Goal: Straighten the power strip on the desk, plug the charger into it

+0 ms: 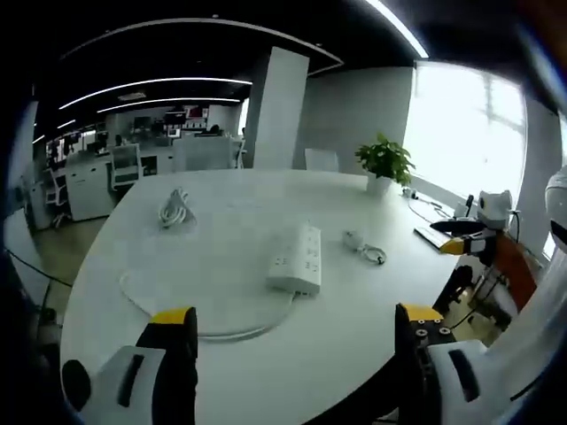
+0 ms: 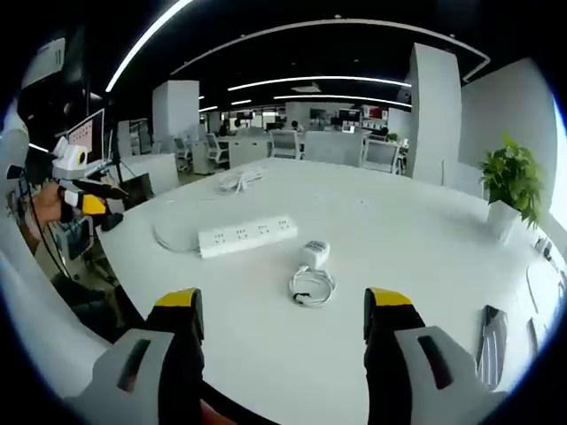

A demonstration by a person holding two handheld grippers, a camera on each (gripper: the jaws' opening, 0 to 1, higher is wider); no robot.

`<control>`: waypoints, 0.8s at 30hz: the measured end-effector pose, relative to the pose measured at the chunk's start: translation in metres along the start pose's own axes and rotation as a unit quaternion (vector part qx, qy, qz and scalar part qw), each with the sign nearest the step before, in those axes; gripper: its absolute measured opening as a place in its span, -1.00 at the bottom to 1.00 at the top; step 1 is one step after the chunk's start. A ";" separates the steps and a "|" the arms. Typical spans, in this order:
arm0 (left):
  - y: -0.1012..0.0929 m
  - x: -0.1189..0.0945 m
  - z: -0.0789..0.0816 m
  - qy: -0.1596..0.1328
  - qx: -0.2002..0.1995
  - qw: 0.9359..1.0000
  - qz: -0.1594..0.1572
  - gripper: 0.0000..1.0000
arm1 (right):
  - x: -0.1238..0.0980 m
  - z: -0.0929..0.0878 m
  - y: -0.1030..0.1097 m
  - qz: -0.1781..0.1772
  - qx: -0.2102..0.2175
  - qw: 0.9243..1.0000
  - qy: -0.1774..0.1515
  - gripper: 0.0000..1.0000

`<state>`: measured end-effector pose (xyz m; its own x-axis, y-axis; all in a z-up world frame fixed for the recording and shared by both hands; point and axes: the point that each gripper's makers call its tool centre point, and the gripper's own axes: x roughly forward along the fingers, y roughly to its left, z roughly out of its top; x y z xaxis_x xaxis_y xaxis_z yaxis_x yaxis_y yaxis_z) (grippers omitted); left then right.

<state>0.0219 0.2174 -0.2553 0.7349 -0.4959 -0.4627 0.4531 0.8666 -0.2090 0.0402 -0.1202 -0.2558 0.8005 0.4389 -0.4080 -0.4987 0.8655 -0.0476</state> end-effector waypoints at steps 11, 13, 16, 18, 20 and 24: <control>-0.007 0.000 0.001 0.007 0.014 1.000 -0.002 0.92 | -0.003 0.003 -0.007 -0.016 -0.016 1.000 -0.002 0.53; -0.008 0.000 0.001 0.006 0.015 1.000 -0.002 0.92 | -0.002 0.003 -0.007 -0.015 -0.016 1.000 -0.003 0.53; -0.008 0.000 0.002 0.007 0.018 1.000 0.000 0.92 | -0.002 0.002 -0.007 -0.015 -0.016 1.000 -0.001 0.54; -0.008 0.000 0.002 0.008 0.018 1.000 0.002 0.92 | -0.002 0.002 -0.007 -0.013 -0.019 1.000 -0.001 0.53; -0.007 0.001 0.002 0.010 0.018 1.000 0.002 0.92 | -0.002 0.002 -0.007 -0.014 -0.020 1.000 -0.001 0.53; -0.007 0.003 0.003 0.006 0.013 1.000 0.002 0.92 | -0.002 0.003 -0.008 -0.013 -0.015 1.000 -0.004 0.56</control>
<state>0.0221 0.2096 -0.2526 0.7302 -0.4923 -0.4737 0.4637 0.8663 -0.1855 0.0435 -0.1269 -0.2518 0.8160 0.4178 -0.3994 -0.4872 0.8690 -0.0862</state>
